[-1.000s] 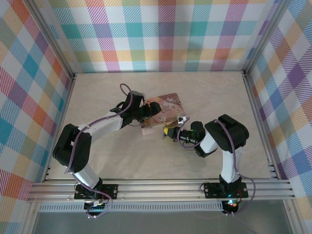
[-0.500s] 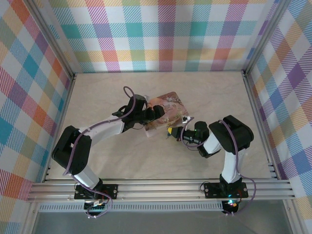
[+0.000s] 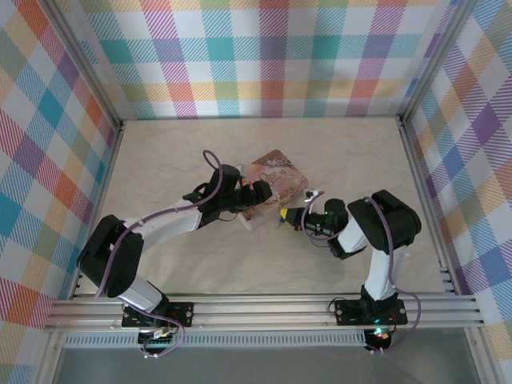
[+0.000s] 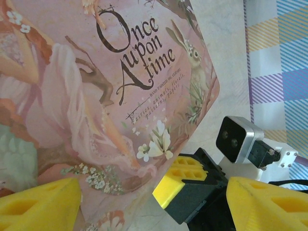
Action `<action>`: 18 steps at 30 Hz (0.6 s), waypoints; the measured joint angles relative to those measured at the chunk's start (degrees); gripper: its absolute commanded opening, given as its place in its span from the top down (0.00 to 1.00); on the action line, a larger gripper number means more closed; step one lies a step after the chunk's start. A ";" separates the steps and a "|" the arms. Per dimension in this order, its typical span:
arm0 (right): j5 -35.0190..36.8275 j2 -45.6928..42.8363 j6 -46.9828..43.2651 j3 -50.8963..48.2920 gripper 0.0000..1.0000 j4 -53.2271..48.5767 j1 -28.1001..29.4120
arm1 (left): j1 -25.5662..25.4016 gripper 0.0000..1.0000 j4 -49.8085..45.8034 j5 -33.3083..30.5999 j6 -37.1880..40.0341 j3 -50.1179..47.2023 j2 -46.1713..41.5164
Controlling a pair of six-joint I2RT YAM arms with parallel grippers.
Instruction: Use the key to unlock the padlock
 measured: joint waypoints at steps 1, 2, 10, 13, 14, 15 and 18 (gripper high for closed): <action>-0.15 0.00 0.09 -0.07 1.00 0.02 -0.22 | 0.00 0.20 0.15 0.00 -0.02 -0.31 -0.28; -0.31 0.00 0.13 -0.15 1.00 0.07 -0.42 | -0.04 0.20 0.35 0.00 -0.20 -0.59 -0.50; -1.33 -0.37 0.50 -0.76 1.00 0.20 -2.03 | -0.11 0.20 0.72 -0.11 -1.25 -1.31 -1.20; -2.05 -0.55 0.55 -0.85 1.00 0.09 -2.43 | -0.11 0.20 0.72 -0.11 -1.27 -1.31 -1.20; -2.40 -0.55 0.70 -0.83 0.99 0.04 -2.51 | -0.11 0.20 0.74 -0.11 -1.27 -1.31 -1.20; -2.71 -0.55 0.79 -0.83 0.99 0.02 -2.64 | -0.13 0.20 0.74 -0.11 -1.27 -1.31 -1.20; -4.13 -0.20 1.14 -0.42 0.98 -0.02 -2.99 | -0.15 0.20 0.72 -0.15 -1.27 -1.31 -1.20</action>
